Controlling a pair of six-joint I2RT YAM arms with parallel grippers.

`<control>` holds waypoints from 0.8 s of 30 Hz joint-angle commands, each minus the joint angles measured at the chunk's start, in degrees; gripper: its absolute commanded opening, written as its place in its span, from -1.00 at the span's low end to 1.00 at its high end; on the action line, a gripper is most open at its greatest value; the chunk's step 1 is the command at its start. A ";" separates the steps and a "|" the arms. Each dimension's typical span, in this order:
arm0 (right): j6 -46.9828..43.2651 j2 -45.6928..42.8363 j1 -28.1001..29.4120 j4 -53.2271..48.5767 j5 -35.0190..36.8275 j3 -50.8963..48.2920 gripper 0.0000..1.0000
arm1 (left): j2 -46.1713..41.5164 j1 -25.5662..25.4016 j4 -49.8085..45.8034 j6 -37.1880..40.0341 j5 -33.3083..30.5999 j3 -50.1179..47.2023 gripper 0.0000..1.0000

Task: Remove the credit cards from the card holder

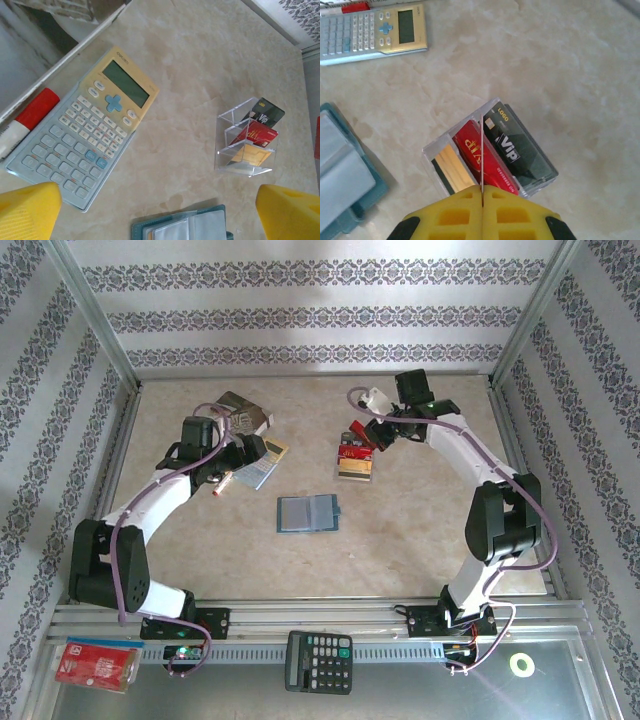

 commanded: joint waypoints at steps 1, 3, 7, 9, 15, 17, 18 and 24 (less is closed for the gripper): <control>-9.77 1.53 0.80 -1.24 2.18 2.46 -1.00 | -2.37 0.60 -6.13 3.41 -2.54 2.83 1.00; -11.75 2.34 1.24 -1.04 2.39 2.96 -1.00 | -2.75 0.62 -7.46 3.75 -3.21 3.34 1.00; -15.94 5.04 2.13 -2.11 1.33 4.92 -1.00 | -3.85 0.72 -7.93 3.67 -3.07 3.48 1.00; -17.74 6.64 2.42 -3.35 0.94 6.37 -1.00 | -4.49 0.62 -7.71 3.53 -2.77 3.09 1.00; -20.52 9.32 2.90 -4.90 2.03 7.65 -1.00 | -6.66 0.71 -8.64 3.79 -3.64 1.62 1.00; -21.70 10.03 3.12 -6.93 2.33 8.46 -1.00 | -7.03 0.59 -9.74 4.27 -3.86 1.36 1.00; -22.38 10.42 3.27 -8.02 3.04 8.95 -1.00 | -7.06 0.61 -10.38 4.55 -3.92 1.34 1.00; -25.33 13.10 3.71 -12.08 5.93 10.97 -1.00 | -6.76 0.64 -11.14 4.99 -3.79 1.16 1.00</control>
